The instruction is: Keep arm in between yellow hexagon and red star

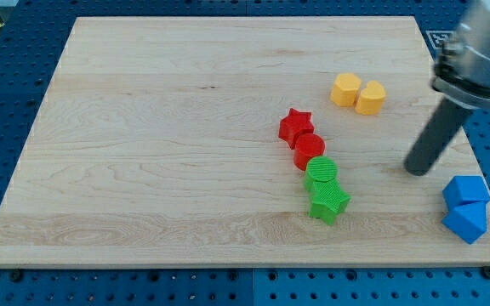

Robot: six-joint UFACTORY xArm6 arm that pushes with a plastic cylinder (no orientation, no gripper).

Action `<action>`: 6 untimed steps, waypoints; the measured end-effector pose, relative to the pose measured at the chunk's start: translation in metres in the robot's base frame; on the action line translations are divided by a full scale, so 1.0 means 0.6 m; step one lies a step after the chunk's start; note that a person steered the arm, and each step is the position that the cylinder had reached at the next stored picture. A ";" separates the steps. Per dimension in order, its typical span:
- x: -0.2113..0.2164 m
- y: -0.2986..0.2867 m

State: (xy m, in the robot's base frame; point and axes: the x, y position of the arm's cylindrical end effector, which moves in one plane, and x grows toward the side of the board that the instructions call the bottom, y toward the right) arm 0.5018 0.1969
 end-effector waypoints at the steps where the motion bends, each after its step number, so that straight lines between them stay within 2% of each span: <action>1: -0.043 -0.050; 4: -0.145 -0.153; 6: -0.220 -0.153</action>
